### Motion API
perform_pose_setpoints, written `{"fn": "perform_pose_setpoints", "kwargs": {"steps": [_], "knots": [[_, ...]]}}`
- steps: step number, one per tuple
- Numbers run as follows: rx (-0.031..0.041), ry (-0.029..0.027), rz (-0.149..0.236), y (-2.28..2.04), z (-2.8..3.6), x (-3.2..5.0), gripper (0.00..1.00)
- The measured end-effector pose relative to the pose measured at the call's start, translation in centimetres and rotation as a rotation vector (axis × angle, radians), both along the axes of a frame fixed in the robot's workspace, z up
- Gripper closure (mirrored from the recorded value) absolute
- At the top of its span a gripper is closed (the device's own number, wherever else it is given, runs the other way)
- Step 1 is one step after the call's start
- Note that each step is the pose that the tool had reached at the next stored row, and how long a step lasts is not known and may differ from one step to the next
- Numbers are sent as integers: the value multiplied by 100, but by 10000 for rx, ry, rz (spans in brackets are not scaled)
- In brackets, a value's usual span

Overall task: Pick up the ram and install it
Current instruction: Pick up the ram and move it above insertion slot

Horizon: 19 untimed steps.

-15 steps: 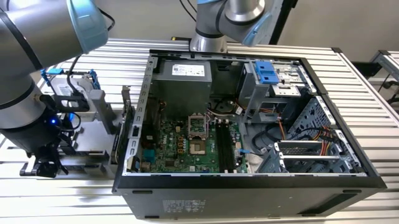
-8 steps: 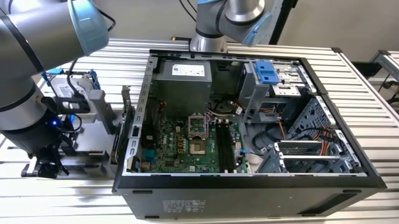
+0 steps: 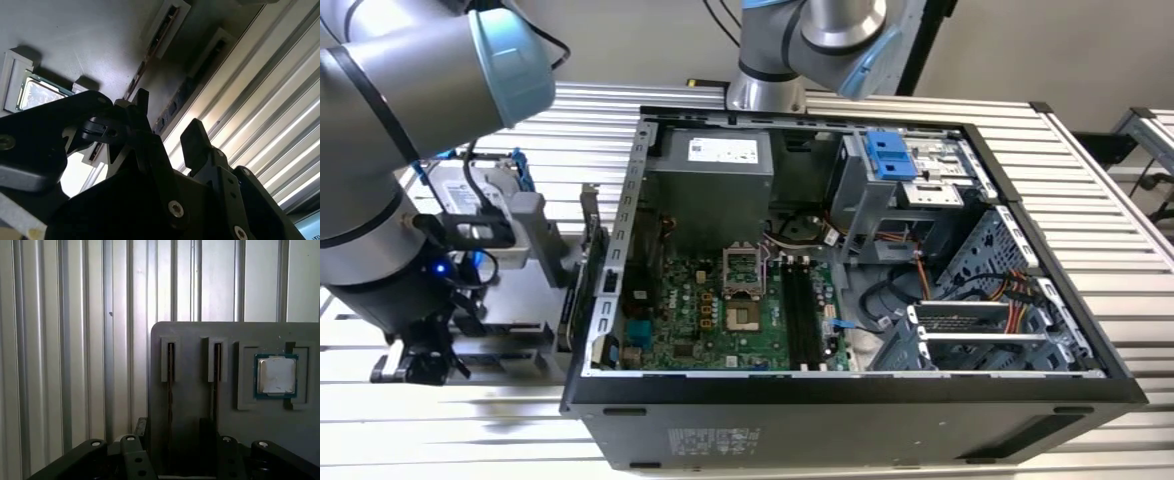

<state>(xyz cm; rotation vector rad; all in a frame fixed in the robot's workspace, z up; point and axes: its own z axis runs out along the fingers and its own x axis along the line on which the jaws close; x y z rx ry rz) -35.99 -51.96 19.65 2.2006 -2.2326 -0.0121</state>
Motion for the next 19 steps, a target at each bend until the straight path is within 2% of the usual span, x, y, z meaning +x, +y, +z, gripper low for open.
{"fn": "perform_pose_setpoints", "kwargs": {"steps": [6,16,17,19], "knots": [[-1,1,0,0,-47,0,0],[0,1,0,0,-72,0,0],[0,0,0,0,-75,0,100],[-1,1,0,0,-79,0,100]]}}
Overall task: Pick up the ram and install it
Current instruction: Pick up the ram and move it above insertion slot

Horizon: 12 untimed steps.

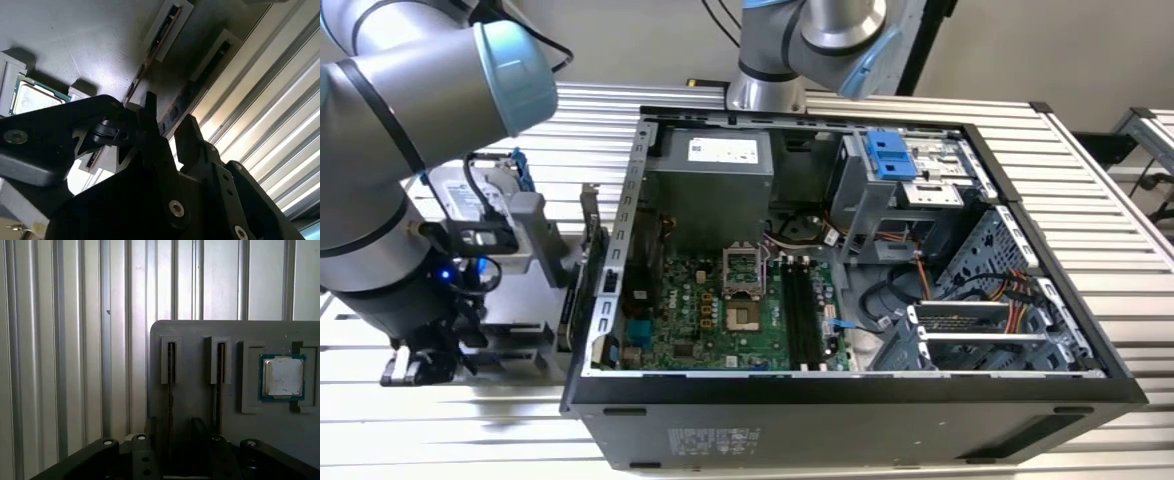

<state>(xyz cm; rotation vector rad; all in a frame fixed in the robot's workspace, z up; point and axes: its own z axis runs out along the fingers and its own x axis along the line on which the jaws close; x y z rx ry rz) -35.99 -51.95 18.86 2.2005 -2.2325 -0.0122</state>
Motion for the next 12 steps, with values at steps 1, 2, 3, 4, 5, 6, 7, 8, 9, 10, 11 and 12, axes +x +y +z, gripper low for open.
{"fn": "perform_pose_setpoints", "kwargs": {"steps": [1,2,3,4,5,6,7,8,9,10,11,12], "knots": [[0,0,0,0,-2,0,100],[0,0,0,0,-5,0,100],[0,0,0,0,-8,0,100],[0,-1,0,0,-10,0,100],[-1,0,0,0,-12,0,100],[-1,1,0,0,-13,0,100],[-2,2,0,0,-15,0,100],[-2,2,0,0,-18,0,100],[-1,1,0,0,-21,0,100],[0,0,0,0,-24,0,100],[0,0,0,0,-26,0,100],[-1,1,0,0,-28,0,100]]}}
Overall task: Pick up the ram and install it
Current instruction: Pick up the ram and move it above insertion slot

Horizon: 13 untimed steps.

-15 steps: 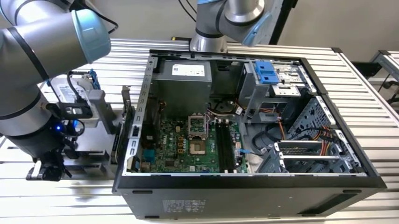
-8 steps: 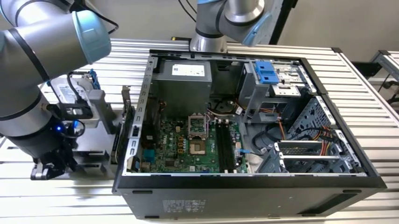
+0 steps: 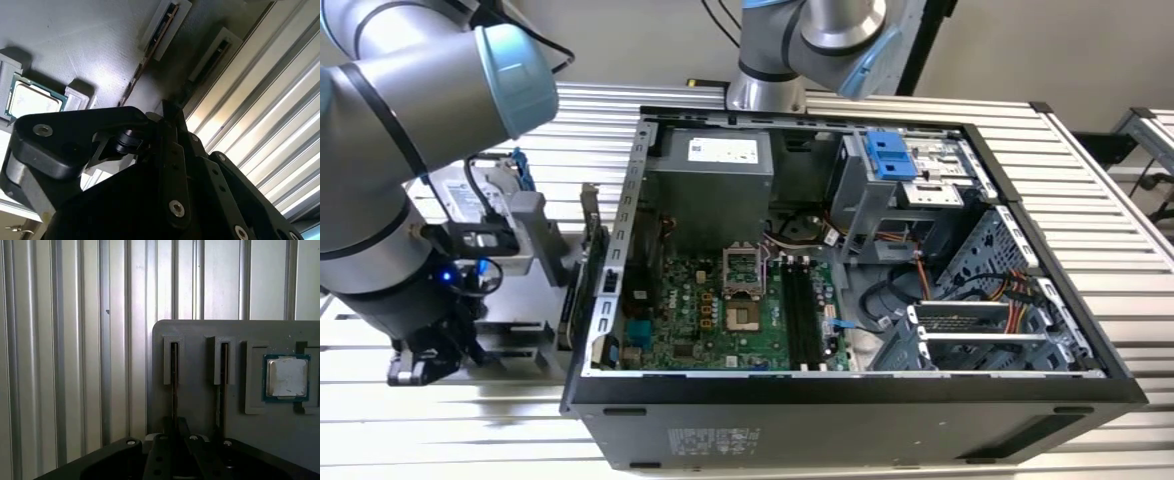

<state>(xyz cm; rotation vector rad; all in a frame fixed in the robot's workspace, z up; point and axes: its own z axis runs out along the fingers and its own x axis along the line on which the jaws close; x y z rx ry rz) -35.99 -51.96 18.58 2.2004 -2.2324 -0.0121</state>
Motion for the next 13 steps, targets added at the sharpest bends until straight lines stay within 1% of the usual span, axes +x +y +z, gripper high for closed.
{"fn": "perform_pose_setpoints", "kwargs": {"steps": [10,12,13], "knots": [[-1,1,0,0,-23,0,100],[9,-5,-8,1,-13,0,100],[24,-19,-14,3,-3,1,100]]}}
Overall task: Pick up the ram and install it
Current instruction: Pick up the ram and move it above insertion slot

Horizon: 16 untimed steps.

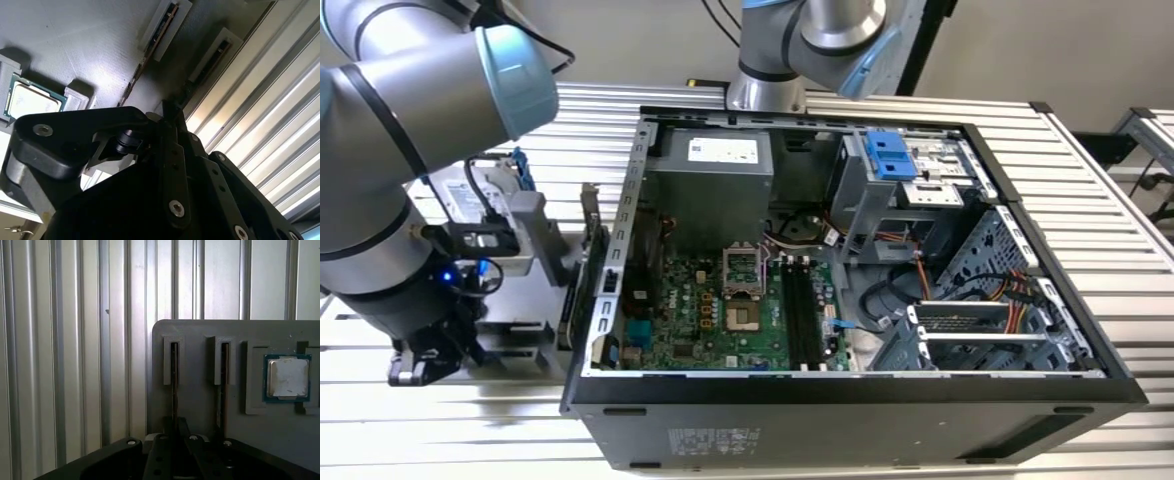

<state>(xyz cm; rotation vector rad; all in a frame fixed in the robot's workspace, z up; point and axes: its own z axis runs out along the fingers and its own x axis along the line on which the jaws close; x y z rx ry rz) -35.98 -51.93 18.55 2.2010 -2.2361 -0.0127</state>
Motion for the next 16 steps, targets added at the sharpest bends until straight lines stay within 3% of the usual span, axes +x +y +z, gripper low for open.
{"fn": "perform_pose_setpoints", "kwargs": {"steps": [8,13,16], "knots": [[-19,19,-14,-3,167,-1,100],[-18,18,-15,-3,228,-1,100],[-16,16,-15,-2,232,-1,100]]}}
